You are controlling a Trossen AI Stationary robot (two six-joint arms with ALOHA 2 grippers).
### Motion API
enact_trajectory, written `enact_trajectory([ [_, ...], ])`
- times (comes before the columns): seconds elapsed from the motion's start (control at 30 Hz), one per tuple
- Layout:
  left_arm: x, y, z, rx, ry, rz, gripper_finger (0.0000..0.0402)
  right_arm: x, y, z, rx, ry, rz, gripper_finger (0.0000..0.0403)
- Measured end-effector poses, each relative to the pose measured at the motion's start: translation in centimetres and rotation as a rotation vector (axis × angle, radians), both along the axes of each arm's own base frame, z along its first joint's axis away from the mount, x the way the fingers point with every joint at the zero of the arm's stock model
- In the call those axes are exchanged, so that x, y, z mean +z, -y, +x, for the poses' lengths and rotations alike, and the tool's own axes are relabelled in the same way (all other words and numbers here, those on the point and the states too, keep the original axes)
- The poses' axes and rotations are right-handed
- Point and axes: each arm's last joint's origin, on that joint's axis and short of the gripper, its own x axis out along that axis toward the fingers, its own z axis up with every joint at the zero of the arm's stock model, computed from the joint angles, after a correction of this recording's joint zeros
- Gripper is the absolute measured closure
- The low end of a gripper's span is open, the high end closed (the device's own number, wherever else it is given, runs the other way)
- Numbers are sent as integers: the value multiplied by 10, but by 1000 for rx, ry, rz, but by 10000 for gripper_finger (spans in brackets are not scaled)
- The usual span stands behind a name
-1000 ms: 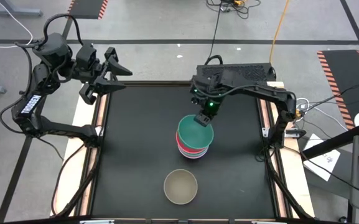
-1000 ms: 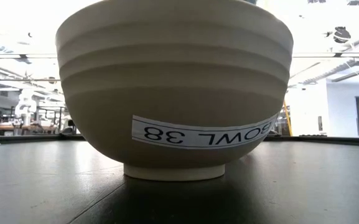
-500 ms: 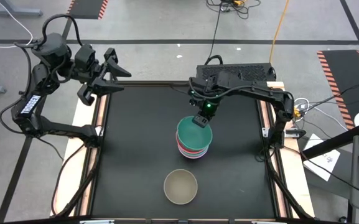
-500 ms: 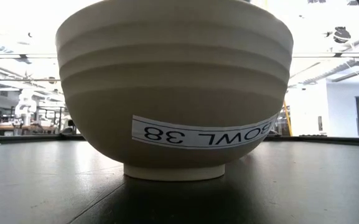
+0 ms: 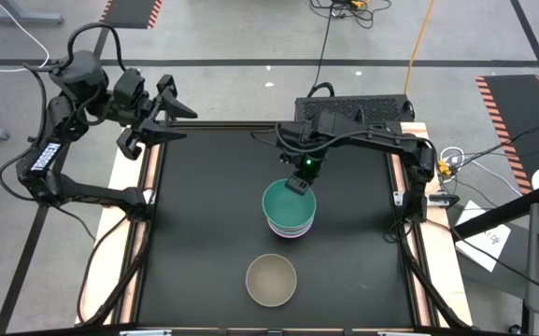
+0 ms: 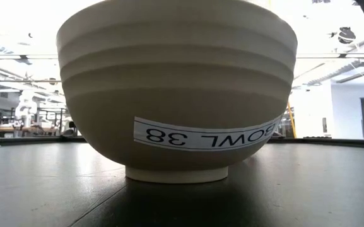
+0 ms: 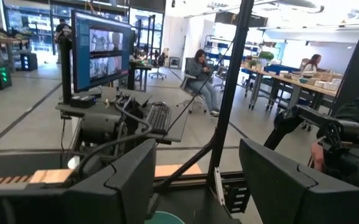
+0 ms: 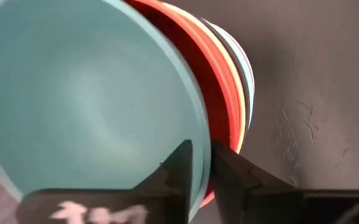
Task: Nest bowls inside each other
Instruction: Stack the dark green bowl on top of the light pink bowl, then stack the gray bowl on top of the dark green bowl
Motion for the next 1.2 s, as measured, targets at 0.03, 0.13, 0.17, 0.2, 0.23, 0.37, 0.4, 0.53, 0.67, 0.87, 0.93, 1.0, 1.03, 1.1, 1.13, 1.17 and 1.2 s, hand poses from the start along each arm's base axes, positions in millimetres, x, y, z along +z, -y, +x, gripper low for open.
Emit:
enact_trajectory([
  [0.03, 0, 0, 0, 0, -4, -2, 167, 1, 0, 0, -1, 6, -1, 348],
  [0.13, -1, 0, 0, 0, -6, -3, 167, 1, 1, 1, -3, 20, 2, 315],
  [0.17, -1, 0, 0, 0, -5, -2, 167, 1, 0, 1, -2, 22, 12, 304],
  [0.2, -1, 0, 0, 0, -5, -2, 167, 1, 0, 1, -3, 23, 18, 293],
  [0.23, 0, 0, 0, 0, -5, -2, 167, 1, 0, 1, -5, 22, 20, 282],
  [0.37, -2, 0, 0, 0, -15, -6, 167, 6, 3, 0, -20, 56, 15, 244],
  [0.4, -2, 0, 0, 0, -22, -5, 167, 10, 5, -1, -30, 86, 9, 235],
  [0.53, -8, 1, 0, -4, -69, 12, 167, 38, 17, -11, -85, 276, -39, 204],
  [0.67, -16, 2, 2, 29, -117, 38, 167, 73, 28, -30, -141, 470, -138, 183],
  [0.87, -44, -6, 16, 143, -259, 33, 167, 135, 15, -72, -103, 782, -477, 177],
  [0.93, -63, -10, 26, 141, -310, 13, 167, 148, 8, -84, -78, 841, -534, 177],
  [1.0, -83, -16, 37, 147, -349, -13, 167, 154, 0, -91, -48, 867, -561, 177],
  [1.03, -93, -18, 44, 143, -362, -24, 167, 157, -4, -94, -30, 877, -575, 177],
  [1.1, -110, -18, 55, 127, -347, -19, 167, 158, -12, -99, 29, 876, -589, 177],
  [1.13, -116, -17, 59, 115, -328, -4, 167, 158, -16, -102, 61, 875, -594, 177],
  [1.17, -123, -16, 61, 102, -318, 14, 167, 158, -20, -104, 90, 867, -599, 177],
  [1.2, -129, -13, 62, 90, -308, 38, 167, 156, -23, -105, 112, 856, -608, 177],
])
